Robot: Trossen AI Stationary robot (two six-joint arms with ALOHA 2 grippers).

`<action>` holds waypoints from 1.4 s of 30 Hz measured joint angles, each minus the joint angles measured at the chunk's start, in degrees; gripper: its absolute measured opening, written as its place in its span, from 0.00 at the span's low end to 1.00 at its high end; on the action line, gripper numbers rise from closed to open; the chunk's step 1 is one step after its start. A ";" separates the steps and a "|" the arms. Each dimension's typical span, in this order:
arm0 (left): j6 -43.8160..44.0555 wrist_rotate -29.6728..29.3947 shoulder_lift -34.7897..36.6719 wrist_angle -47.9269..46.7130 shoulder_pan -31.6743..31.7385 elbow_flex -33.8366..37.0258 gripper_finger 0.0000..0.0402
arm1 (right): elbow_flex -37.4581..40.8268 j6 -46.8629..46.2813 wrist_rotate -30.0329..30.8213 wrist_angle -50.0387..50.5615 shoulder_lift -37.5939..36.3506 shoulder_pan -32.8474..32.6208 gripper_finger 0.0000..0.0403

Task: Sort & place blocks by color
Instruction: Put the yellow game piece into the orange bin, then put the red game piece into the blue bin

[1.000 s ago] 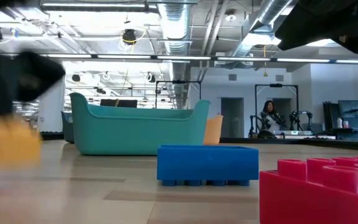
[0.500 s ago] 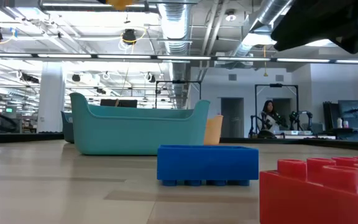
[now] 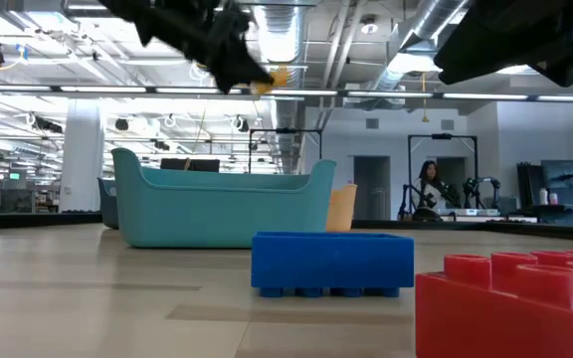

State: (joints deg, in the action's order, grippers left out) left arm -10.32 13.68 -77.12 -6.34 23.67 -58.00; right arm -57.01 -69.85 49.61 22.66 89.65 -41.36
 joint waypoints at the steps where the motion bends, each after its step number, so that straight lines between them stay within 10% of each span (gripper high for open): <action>1: 1.97 2.19 -0.72 -0.25 2.77 -0.11 0.33 | 0.00 0.21 0.03 0.28 0.00 0.00 0.25; 15: 2.13 3.30 -9.68 -2.18 7.73 -2.92 0.64 | -0.02 0.77 -0.33 0.25 0.04 0.97 0.25; 20: 3.18 15.19 -4.75 -8.85 7.97 -7.31 0.70 | -0.02 0.47 -2.14 -0.11 0.04 0.96 0.25; 27: 10.18 27.58 19.02 -6.40 0.03 4.71 0.60 | -0.04 2.84 -5.70 -7.62 2.71 0.92 0.25; 36: 24.65 3.49 58.55 19.45 -24.19 38.49 0.47 | -0.16 11.85 -15.43 -30.15 14.37 3.04 0.25; 42: 23.87 -6.02 74.04 22.16 -31.10 48.90 0.42 | -4.77 13.23 -26.57 -36.55 21.69 6.67 0.25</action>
State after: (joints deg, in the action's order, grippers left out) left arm 13.55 7.66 -3.08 15.82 -7.43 -9.10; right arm -61.79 -56.62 23.05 -13.89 111.34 -34.70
